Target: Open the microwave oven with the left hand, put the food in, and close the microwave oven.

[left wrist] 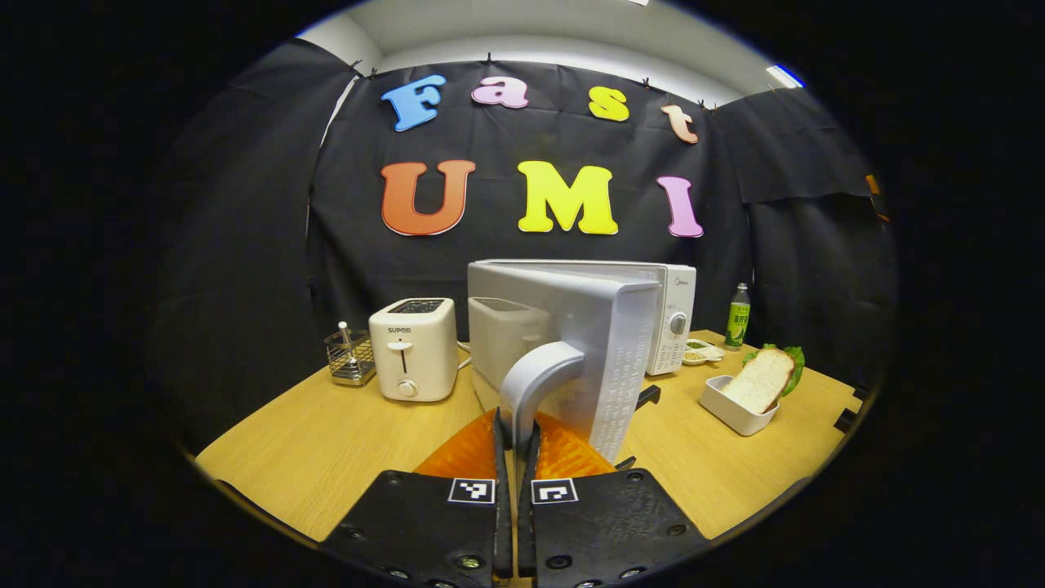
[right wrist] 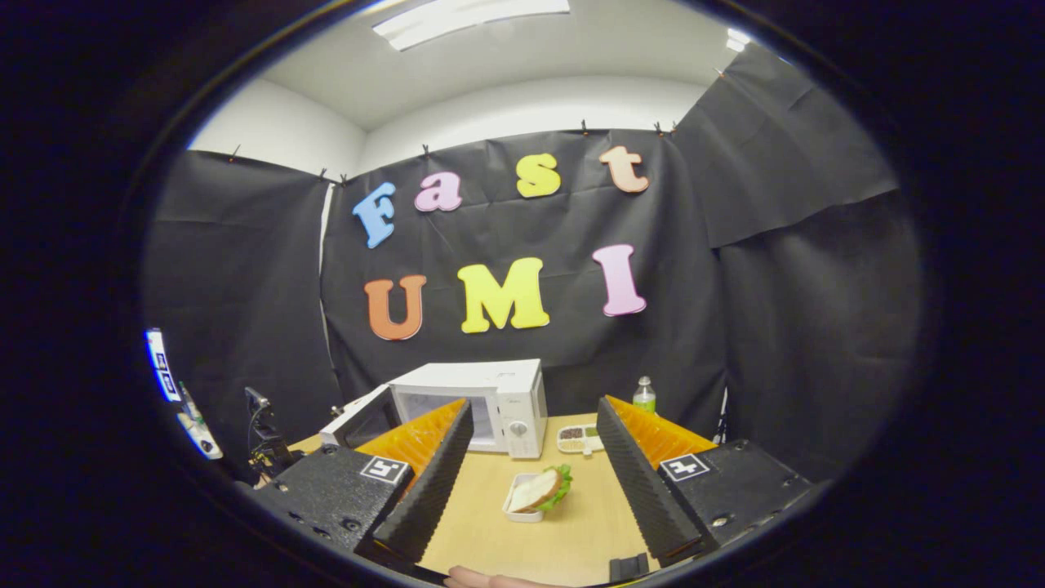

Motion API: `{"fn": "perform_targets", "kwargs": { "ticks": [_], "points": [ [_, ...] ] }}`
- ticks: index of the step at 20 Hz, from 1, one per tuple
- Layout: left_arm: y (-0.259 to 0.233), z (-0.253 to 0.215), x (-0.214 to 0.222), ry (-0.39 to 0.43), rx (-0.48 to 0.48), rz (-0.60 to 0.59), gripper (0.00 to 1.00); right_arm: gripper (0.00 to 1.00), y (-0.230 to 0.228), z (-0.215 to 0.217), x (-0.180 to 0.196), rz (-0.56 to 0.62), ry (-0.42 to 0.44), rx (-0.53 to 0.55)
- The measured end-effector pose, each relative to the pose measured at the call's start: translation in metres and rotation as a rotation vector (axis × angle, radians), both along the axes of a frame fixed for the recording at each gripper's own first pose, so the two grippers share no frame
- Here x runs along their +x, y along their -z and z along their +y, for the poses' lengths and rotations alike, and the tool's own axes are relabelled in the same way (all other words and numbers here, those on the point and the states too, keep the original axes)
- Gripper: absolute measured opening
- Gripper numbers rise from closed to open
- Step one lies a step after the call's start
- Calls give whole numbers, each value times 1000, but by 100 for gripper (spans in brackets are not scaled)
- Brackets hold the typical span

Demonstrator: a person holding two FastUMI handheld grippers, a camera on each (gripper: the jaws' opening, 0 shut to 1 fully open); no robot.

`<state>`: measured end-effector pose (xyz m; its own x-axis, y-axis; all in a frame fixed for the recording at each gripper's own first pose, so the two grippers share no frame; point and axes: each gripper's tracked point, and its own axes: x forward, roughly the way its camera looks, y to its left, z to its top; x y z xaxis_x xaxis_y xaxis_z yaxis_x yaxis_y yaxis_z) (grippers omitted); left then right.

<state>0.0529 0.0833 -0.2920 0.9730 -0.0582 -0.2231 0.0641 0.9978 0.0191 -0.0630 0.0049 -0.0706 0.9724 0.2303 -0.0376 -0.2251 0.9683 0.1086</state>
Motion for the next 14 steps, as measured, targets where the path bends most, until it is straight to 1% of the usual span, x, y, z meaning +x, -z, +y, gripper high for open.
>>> {"fn": "perform_targets", "kwargs": {
  "ticks": [3,5,7,10,11,12,14],
  "points": [
    [0,34,-2,-44,-7,-13,2,97,1,7,2,6,2,-4],
    [1,43,-3,-30,-42,-7,2,97,0,9,3,7,10,-9],
    [1,50,-4,-10,-53,-10,2,97,1,13,2,7,11,-15],
    [1,54,-3,34,-61,-14,2,97,-1,9,4,-8,36,-27],
    [1,55,-3,50,-62,-20,2,87,-1,9,5,-5,37,-25],
    [1,56,-4,69,-65,-29,2,97,1,11,5,-2,35,-22],
    [0,62,-3,85,-75,-43,2,97,3,12,4,6,30,-21]
  ]
}}
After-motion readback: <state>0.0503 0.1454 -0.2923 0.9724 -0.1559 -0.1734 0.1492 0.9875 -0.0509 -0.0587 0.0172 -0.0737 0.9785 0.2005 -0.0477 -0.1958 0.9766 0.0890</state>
